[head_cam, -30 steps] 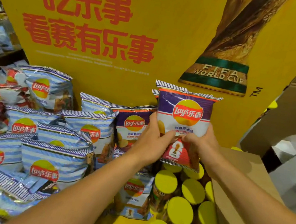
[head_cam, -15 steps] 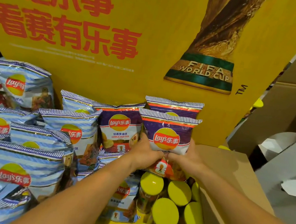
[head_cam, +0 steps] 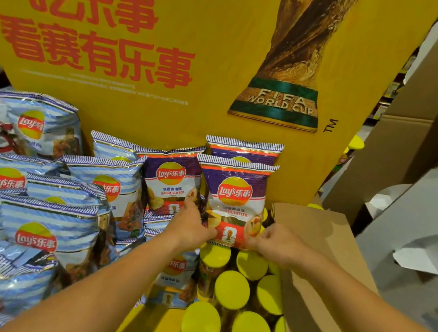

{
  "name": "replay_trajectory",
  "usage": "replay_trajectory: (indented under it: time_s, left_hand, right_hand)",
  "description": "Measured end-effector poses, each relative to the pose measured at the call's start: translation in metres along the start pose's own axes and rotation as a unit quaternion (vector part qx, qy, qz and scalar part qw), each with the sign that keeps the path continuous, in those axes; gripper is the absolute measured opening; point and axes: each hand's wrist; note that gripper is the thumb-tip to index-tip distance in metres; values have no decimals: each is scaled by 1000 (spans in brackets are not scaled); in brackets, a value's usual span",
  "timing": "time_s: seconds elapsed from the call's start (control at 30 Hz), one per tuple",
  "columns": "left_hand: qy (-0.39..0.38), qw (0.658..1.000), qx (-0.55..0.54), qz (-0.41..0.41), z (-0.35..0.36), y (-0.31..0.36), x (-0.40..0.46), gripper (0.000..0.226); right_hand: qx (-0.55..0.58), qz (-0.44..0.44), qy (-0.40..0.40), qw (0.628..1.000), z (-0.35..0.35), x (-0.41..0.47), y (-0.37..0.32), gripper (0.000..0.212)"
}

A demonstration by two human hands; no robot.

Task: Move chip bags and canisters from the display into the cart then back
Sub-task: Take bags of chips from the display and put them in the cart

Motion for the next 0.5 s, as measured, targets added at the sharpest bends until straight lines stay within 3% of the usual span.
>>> replay_trajectory:
  time_s: [0.07,0.17,0.3,0.4,0.5]
  left_hand:
    - [-5,1000,27,2,-10,2,-16,81]
    - [3,998,63,27,-31,8,-44,56]
    - [59,996,38,61,-65,13,-82,41]
    - [117,991,12,57,-101,5,-119,28]
    - [168,985,-2,49,-137,-7,-162,24]
  right_hand:
    - [10,-20,-47,999,3,-9,-12,28]
    - [8,-58,-93,994,9,-22,-37,33]
    - [30,-128,-116,985,21,-40,-80,36]
    - [42,-176,-128,975,34,-63,-117,22]
    - [21,-232,-131,963,52,-87,-152,24]
Point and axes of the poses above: each hand's wrist, its own x-axis towards the middle knuckle, its own z-axis out of the palm, y = z × x, and after that the axes turned 4 degrees about y, right-handed
